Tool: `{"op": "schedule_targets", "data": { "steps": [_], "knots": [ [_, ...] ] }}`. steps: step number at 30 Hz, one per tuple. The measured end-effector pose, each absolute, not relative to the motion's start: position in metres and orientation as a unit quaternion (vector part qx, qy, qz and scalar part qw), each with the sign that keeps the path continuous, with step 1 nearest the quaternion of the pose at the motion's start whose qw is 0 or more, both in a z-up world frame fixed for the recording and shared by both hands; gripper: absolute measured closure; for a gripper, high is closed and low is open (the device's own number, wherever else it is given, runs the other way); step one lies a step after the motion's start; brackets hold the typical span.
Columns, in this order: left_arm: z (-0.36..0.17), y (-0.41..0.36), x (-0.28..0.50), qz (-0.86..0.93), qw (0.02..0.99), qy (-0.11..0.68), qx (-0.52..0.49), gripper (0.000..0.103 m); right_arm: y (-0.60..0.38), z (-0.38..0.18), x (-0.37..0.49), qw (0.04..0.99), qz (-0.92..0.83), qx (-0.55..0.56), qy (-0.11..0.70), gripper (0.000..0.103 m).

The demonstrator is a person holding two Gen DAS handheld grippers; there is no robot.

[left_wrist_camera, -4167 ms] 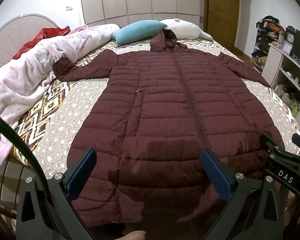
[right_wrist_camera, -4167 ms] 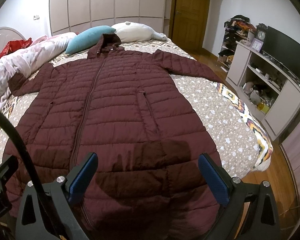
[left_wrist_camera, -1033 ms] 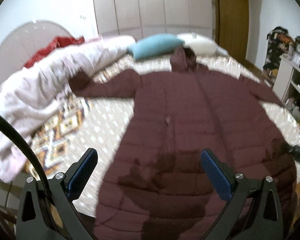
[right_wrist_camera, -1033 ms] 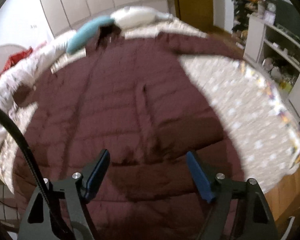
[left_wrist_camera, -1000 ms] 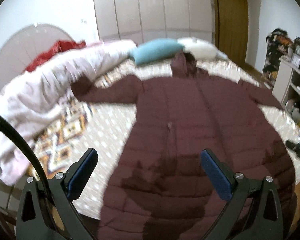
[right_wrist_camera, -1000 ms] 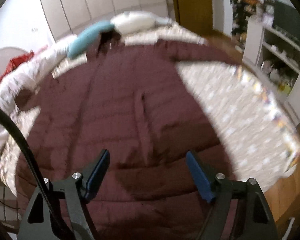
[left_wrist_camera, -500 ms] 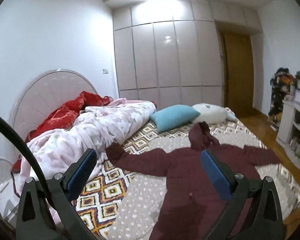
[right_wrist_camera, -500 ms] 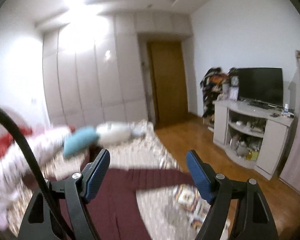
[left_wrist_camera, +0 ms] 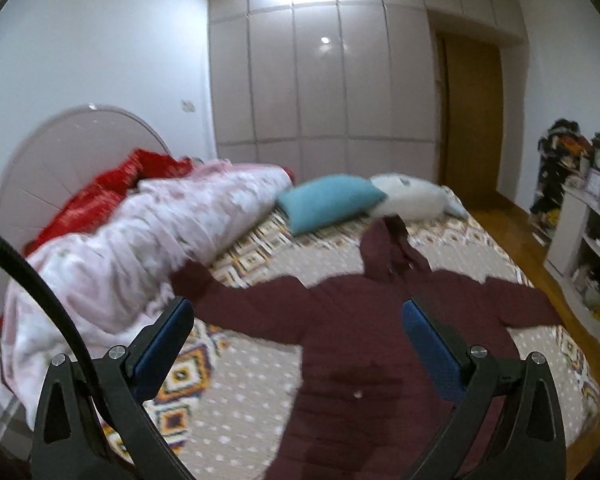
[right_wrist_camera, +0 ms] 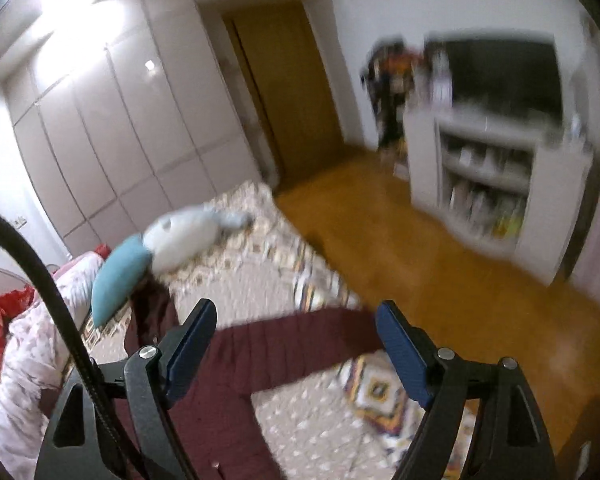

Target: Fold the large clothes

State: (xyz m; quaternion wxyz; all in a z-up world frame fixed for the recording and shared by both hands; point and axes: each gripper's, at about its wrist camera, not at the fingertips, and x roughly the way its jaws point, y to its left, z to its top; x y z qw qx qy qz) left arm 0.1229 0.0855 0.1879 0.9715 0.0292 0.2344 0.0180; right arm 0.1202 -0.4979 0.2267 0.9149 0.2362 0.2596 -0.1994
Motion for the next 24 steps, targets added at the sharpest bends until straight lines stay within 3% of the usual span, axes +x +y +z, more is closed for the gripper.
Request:
{"op": "schedule_targets", "data": {
  "steps": [5, 13, 24],
  "knots": [
    [0.145, 0.068, 0.154, 0.005, 0.964, 0.264, 0.04, 0.0, -0.549, 0.1, 0.181, 0.872, -0.185, 0.314, 0.328, 0.037],
    [0.091, 0.057, 0.192, 0.006, 0.955, 0.296, 0.029, 0.0, -0.639, -0.076, 0.223, 0.765, -0.192, 0.505, 0.35, 0.038],
    [0.037, 0.066, 0.235, 0.051, 0.932, 0.357, 0.015, 0.0, -0.68, -0.157, 0.26, 0.717, -0.205, 0.581, 0.325, 0.037]
  ]
}}
